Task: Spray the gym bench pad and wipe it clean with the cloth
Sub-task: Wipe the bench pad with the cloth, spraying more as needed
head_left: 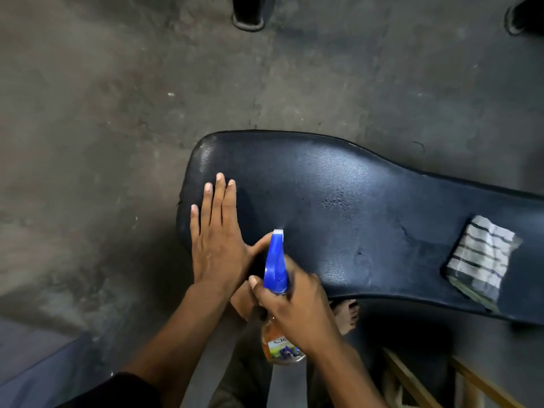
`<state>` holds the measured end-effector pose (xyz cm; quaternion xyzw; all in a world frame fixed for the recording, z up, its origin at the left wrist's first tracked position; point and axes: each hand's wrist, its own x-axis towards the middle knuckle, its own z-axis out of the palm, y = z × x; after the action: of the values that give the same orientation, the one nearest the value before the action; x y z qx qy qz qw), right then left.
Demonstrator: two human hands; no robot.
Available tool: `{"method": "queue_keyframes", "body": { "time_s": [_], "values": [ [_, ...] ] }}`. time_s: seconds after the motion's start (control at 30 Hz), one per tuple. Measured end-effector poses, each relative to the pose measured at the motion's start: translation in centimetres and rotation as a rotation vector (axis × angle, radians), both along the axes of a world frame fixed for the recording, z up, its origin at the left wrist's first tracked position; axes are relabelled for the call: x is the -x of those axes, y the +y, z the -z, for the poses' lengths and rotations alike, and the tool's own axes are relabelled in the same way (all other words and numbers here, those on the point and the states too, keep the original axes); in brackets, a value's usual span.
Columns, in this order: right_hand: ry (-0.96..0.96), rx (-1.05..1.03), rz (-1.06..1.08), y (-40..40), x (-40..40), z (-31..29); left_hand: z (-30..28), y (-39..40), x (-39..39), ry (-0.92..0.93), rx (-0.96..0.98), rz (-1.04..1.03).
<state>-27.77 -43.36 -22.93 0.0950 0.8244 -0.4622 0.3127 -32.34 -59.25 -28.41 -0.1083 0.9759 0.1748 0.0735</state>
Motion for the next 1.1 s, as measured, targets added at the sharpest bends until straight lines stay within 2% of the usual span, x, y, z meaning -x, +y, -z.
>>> {"method": "queue_keyframes", "body": {
  "time_s": [0.13, 0.37, 0.67, 0.83, 1.1],
  "values": [
    [-0.050, 0.044, -0.121, -1.5, 0.3, -0.1, 0.2, -1.2, -0.1, -0.006, -0.025, -0.099],
    [-0.080, 0.064, -0.201, -3.3, -0.1, 0.6, 0.5, -2.2, -0.4, 0.026, -0.046, -0.105],
    [0.046, 0.082, -0.130, -2.9, 0.2, 0.8, 0.1, -2.6, -0.5, 0.001, -0.042, -0.094],
    [0.113, 0.079, -0.089, -1.4, 0.1, 0.7, -0.1, -1.5, -0.9, 0.019, 0.063, 0.008],
    [0.231, -0.008, 0.110, 5.1, -0.3, -0.3, -2.1, 4.8, -1.1, -0.031, -0.035, 0.181]
  ]
}}
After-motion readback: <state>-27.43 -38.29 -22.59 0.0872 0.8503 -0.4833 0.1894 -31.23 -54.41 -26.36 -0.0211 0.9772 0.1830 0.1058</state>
